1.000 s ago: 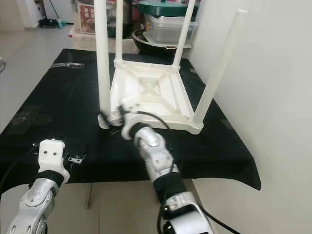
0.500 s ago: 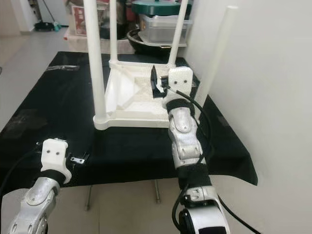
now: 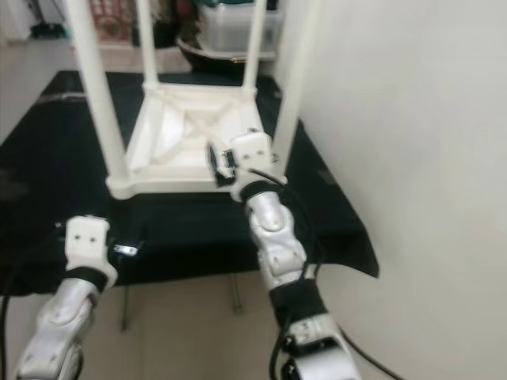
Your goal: Building children table
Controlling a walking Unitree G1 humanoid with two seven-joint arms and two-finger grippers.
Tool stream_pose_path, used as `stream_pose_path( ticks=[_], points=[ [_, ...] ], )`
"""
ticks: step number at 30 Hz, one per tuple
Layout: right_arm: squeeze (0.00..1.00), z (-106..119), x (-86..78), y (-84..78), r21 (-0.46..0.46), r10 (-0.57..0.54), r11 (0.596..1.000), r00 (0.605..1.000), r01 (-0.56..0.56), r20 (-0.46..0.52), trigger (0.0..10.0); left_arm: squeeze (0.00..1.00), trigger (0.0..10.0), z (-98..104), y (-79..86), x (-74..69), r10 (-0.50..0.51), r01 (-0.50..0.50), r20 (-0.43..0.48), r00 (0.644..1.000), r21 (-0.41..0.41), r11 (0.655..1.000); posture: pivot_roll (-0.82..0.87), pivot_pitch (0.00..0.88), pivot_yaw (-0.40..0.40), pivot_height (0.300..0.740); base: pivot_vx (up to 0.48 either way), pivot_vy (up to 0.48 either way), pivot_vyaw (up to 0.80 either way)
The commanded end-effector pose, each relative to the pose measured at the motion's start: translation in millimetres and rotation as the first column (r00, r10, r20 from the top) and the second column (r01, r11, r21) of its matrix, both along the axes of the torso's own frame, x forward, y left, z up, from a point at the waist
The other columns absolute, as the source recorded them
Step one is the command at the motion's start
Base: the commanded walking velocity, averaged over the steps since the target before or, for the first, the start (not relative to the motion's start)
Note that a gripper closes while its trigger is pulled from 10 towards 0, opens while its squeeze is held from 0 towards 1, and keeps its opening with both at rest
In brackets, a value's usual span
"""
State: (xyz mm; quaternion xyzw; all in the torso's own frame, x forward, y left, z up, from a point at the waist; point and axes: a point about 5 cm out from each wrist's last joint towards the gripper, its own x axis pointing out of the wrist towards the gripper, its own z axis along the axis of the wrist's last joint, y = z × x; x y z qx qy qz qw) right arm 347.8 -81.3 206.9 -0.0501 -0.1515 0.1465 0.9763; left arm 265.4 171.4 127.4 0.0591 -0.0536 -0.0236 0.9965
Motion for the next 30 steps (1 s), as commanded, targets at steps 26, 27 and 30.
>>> stream_pose_path(
  ticks=[26,27,30],
  points=[
    [0.00,-26.7,-27.5,20.2,-0.127,0.305,0.940,0.947,-0.317,-0.102,10.0,0.00,10.0,9.8,2.0,3.8,0.002,0.001,0.038,0.999,-0.068,0.998,0.14,0.000,-0.081,0.740,0.041,0.000,0.17],
    [0.00,-26.7,-27.5,20.2,-0.127,0.305,0.940,0.947,-0.317,-0.102,10.0,0.00,10.0,9.8,2.0,3.8,0.002,0.001,0.038,0.999,-0.068,0.998,0.14,0.000,-0.081,0.740,0.277,0.000,0.61],
    [0.00,-26.2,-27.2,19.0,-0.181,0.298,0.934,0.951,-0.309,-0.086,10.0,0.00,10.0,9.7,1.4,3.8,0.000,0.002,0.038,0.999,-0.070,0.998,0.14,0.000,-0.081,0.740,0.277,0.000,0.61]
  ],
)
